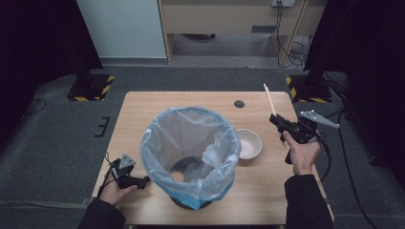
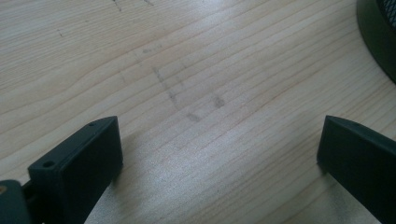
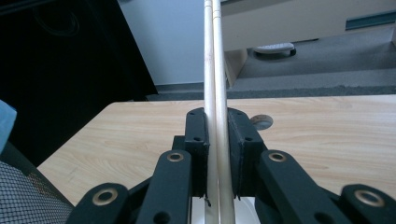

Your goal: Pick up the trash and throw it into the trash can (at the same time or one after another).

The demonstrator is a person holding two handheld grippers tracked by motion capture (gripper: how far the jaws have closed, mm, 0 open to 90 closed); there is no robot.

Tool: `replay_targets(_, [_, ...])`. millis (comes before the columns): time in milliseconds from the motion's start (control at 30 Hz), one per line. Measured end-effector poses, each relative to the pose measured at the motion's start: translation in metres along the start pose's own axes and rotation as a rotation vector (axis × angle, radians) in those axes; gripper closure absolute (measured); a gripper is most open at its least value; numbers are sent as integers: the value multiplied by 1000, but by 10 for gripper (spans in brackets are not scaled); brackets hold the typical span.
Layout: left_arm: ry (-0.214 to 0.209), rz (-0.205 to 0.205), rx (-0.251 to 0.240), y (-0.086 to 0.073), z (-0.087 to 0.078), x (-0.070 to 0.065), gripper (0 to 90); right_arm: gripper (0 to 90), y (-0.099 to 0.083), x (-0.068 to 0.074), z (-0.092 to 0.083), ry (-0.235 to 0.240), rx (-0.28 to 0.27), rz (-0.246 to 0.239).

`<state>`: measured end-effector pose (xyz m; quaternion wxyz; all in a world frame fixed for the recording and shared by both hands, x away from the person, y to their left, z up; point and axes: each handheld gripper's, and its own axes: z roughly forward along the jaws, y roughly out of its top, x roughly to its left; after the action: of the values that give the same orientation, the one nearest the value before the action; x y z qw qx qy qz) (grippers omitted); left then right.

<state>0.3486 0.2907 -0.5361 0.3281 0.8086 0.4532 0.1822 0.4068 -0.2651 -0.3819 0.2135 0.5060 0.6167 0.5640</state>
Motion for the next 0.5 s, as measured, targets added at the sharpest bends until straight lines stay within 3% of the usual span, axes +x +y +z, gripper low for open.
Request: replay_targets(500, [0,0,0,0,0,0,0,800,18,3,-21,31,-89,17])
